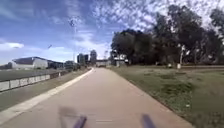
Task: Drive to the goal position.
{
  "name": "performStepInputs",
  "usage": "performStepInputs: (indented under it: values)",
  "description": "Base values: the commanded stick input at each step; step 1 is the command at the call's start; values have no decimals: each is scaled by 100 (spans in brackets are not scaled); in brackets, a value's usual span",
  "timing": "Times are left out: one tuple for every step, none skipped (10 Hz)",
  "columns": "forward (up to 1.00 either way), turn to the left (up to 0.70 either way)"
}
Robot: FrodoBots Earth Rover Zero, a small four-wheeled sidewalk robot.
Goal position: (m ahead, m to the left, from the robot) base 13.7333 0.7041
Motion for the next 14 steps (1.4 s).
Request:
performStepInputs:
  values:
    - [100, 0]
    - [100, 0]
    - [100, 0]
    - [100, 15]
    - [100, 32]
    - [100, 31]
    - [100, 0]
    - [100, 0]
    - [100, 0]
    - [100, 0]
    - [100, 0]
    - [100, 0]
    - [100, 0]
    - [100, 0]
